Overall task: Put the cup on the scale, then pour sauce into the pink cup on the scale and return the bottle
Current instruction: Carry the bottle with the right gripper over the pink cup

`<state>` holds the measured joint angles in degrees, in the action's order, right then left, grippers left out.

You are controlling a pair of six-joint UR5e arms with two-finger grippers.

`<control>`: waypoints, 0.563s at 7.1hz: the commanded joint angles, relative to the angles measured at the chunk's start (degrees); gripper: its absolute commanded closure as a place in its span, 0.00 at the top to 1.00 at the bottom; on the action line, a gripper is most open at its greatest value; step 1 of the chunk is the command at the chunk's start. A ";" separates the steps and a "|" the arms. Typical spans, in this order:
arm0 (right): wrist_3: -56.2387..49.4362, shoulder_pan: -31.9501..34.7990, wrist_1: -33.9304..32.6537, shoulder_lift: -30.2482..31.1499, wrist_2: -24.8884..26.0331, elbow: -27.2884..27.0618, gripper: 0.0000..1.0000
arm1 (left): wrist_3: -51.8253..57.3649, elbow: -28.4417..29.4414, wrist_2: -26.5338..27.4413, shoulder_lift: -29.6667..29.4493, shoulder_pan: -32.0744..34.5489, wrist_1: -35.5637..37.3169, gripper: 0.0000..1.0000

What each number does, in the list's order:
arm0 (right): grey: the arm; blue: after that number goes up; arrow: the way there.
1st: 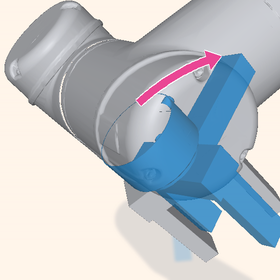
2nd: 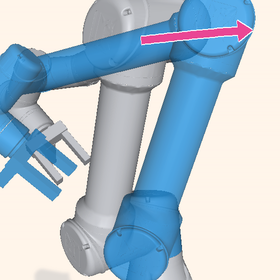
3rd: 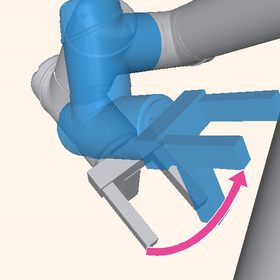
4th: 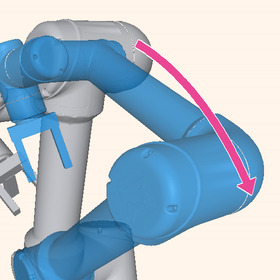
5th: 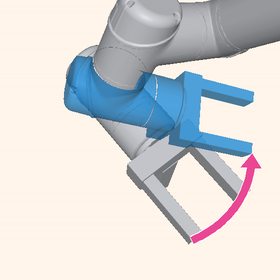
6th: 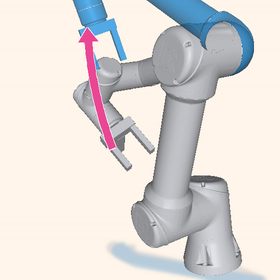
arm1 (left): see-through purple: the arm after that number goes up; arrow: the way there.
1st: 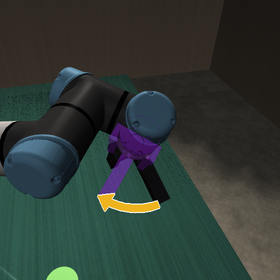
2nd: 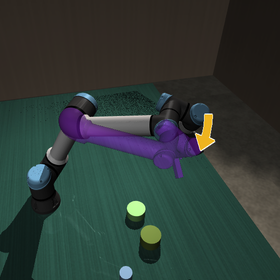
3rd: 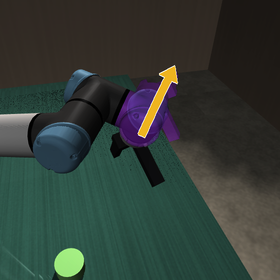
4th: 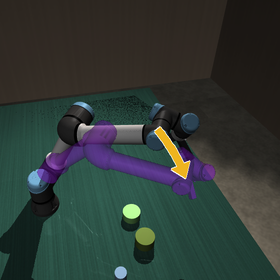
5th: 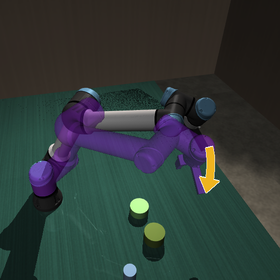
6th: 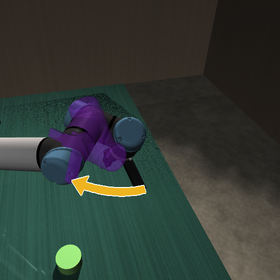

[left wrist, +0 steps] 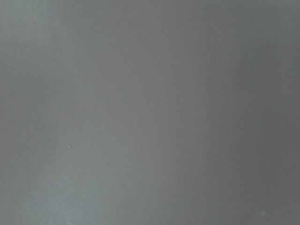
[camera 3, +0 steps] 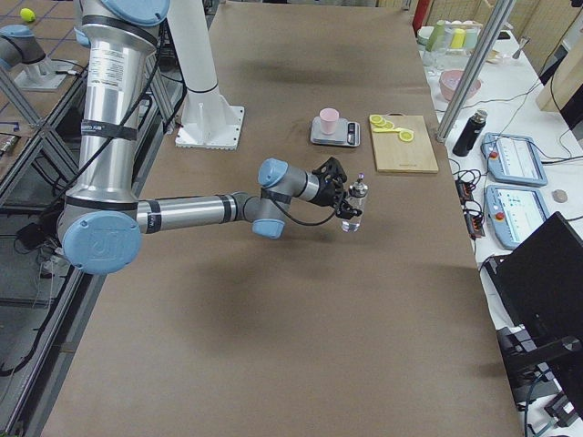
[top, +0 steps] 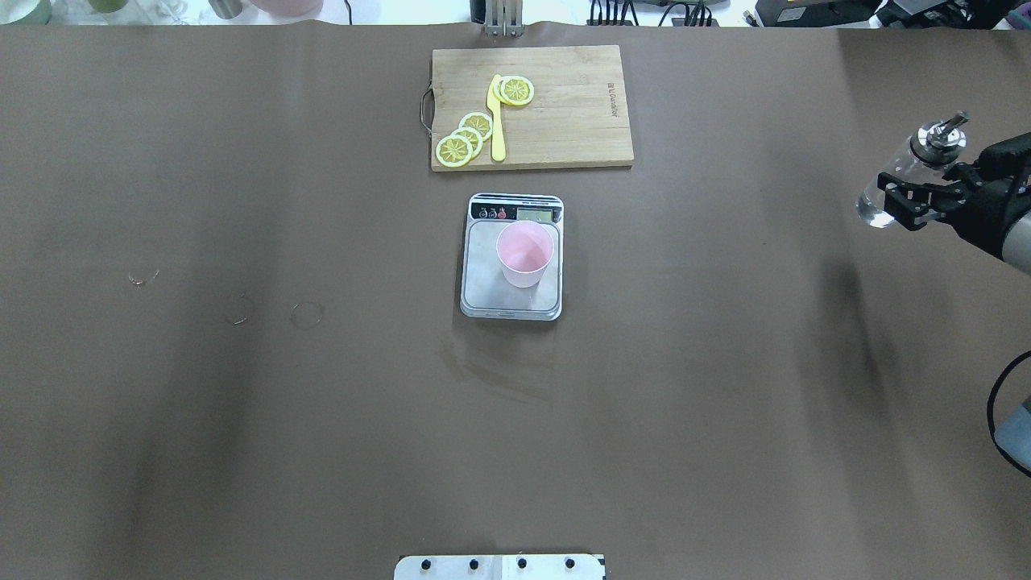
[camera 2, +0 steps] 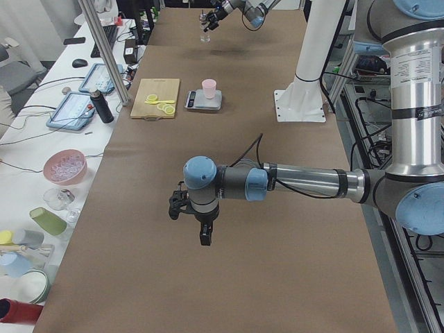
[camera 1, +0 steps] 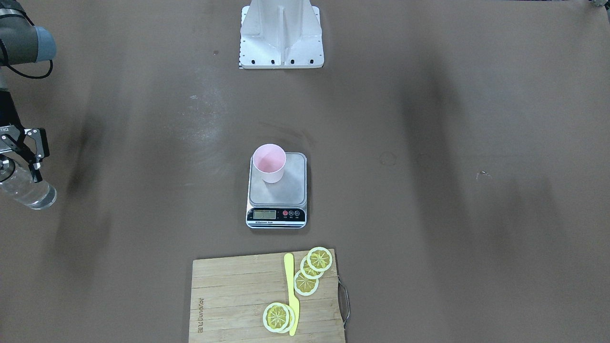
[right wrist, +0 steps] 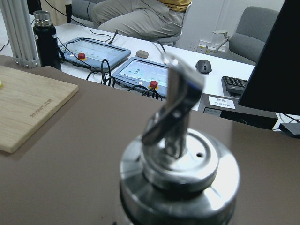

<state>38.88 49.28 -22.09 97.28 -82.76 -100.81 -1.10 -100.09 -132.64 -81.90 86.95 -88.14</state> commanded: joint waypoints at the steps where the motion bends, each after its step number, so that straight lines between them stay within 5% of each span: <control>1: -0.04 0.81 -8.26 -6.72 0.40 -1.85 0.00 | 0.13 2.07 -1.40 -0.18 0.15 0.34 0.97; 4: -1.44 0.38 -28.66 -18.68 5.92 -2.55 0.00 | 4.05 3.14 -0.70 -0.89 0.15 0.34 0.98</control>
<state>37.94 50.36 -43.75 83.00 -79.62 -103.27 0.05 -97.16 -133.57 -82.48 87.07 -88.10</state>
